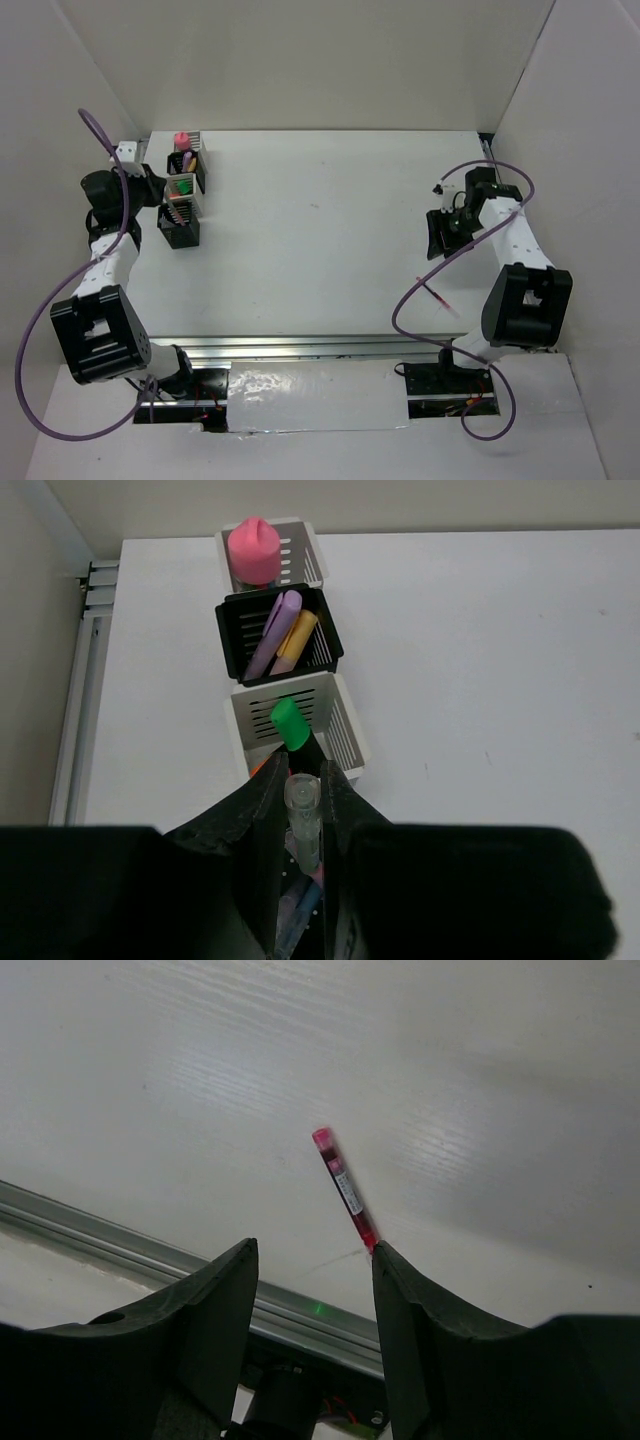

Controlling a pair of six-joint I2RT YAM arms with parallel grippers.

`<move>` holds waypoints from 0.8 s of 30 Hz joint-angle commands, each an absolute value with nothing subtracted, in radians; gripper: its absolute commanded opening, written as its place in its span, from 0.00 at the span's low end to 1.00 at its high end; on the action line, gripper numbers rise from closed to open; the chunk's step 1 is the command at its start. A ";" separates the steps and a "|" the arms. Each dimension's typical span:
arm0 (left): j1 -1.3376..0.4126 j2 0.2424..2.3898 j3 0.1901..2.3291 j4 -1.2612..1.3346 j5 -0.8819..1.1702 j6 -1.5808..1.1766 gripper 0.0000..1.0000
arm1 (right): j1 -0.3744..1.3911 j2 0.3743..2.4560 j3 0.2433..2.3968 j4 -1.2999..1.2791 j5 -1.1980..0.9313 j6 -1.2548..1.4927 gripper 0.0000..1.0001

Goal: Sort the stationery into containers
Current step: Place the pen in the storage box.

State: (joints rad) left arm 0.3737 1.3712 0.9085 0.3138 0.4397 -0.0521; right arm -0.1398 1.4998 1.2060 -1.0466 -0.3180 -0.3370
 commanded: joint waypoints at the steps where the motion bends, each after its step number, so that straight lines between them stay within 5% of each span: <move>1: 0.367 1.388 0.914 0.382 0.416 0.028 0.01 | -0.132 1.517 1.187 -1.034 -0.290 -0.354 0.56; 6: 0.367 1.405 0.917 0.365 0.410 0.040 0.12 | -0.130 1.526 1.164 -1.025 -0.268 -0.367 0.56; 16: 0.347 1.391 0.911 0.345 0.406 0.046 0.54 | -0.126 1.545 1.108 -0.968 -0.204 -0.388 0.52; 24: 0.337 1.368 0.922 0.344 0.425 0.034 0.55 | -0.104 1.557 1.083 -0.957 -0.184 -0.397 0.51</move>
State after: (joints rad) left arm 0.3393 1.4029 0.9085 0.3069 0.4019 0.0261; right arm -0.1211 1.5566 1.0924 -0.9985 -0.2043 -0.3794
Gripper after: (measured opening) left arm 0.552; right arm 0.512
